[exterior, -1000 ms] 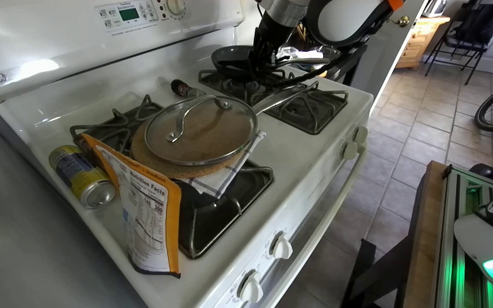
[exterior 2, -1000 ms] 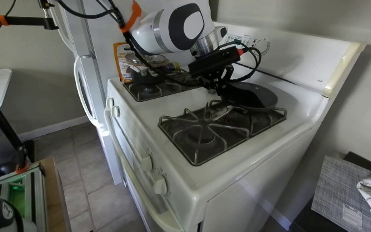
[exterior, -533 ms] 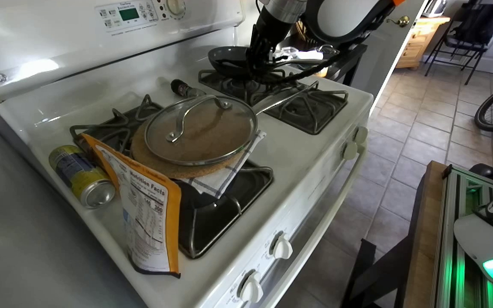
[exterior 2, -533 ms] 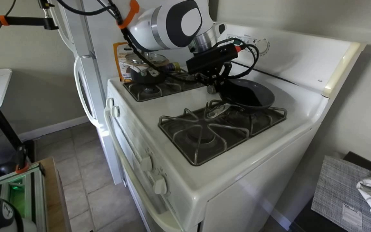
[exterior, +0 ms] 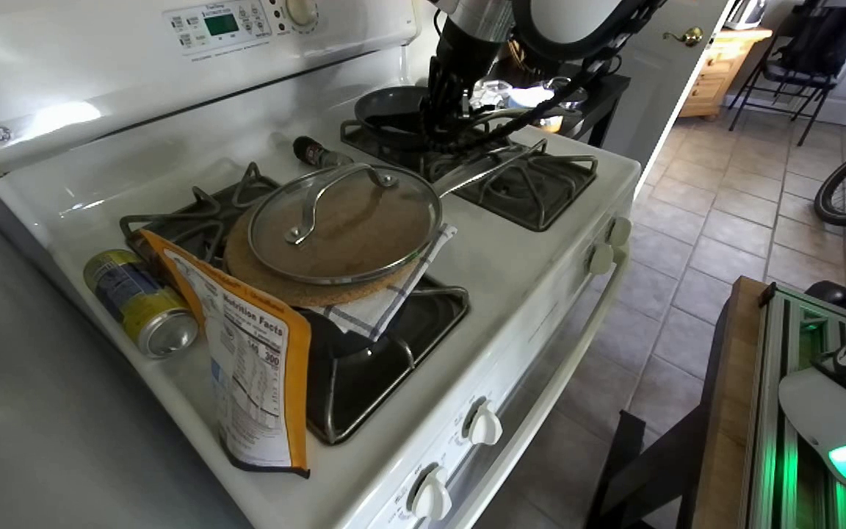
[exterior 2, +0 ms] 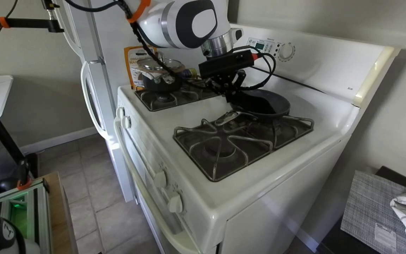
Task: Move the black potholder from the black pan to the top left stove plate
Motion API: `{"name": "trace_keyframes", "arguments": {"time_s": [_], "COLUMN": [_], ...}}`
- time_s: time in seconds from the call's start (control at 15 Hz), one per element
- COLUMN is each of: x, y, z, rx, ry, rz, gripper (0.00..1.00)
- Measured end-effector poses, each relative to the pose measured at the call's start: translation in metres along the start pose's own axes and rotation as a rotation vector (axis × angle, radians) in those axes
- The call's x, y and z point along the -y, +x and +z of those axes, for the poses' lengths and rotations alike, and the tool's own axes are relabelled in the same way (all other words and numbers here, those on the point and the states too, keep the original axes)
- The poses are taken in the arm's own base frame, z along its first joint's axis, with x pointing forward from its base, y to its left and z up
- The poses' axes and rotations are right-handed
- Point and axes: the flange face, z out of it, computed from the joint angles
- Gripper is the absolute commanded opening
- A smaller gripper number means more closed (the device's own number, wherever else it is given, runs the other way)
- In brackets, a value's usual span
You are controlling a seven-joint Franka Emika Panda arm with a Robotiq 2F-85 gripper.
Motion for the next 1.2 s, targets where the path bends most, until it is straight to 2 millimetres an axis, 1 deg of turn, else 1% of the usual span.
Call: {"name": "trace_keyframes", "arguments": {"time_s": [0.07, 0.27, 0.67, 0.73, 0.8, 0.87, 1.07, 1.13, 1.2], "x": [0.0, -0.002, -0.005, -0.005, -0.005, -0.006, -0.008, -0.009, -0.01], "y": [0.0, -0.001, -0.003, -0.003, -0.003, -0.004, -0.003, -0.003, -0.002], "z": [0.0, -0.002, -0.003, -0.003, -0.003, -0.003, -0.007, -0.009, -0.012], "rx": [0.001, -0.002, -0.013, -0.015, -0.017, -0.019, -0.031, -0.036, -0.041], "ry": [0.008, 0.029, 0.045, 0.047, 0.05, 0.056, 0.063, 0.063, 0.062], "rz": [0.001, 0.012, 0.022, 0.023, 0.025, 0.028, 0.04, 0.044, 0.046], "gripper": [0.17, 0.01, 0.01, 0.29, 0.3, 0.36, 0.61, 0.19, 0.23]}}
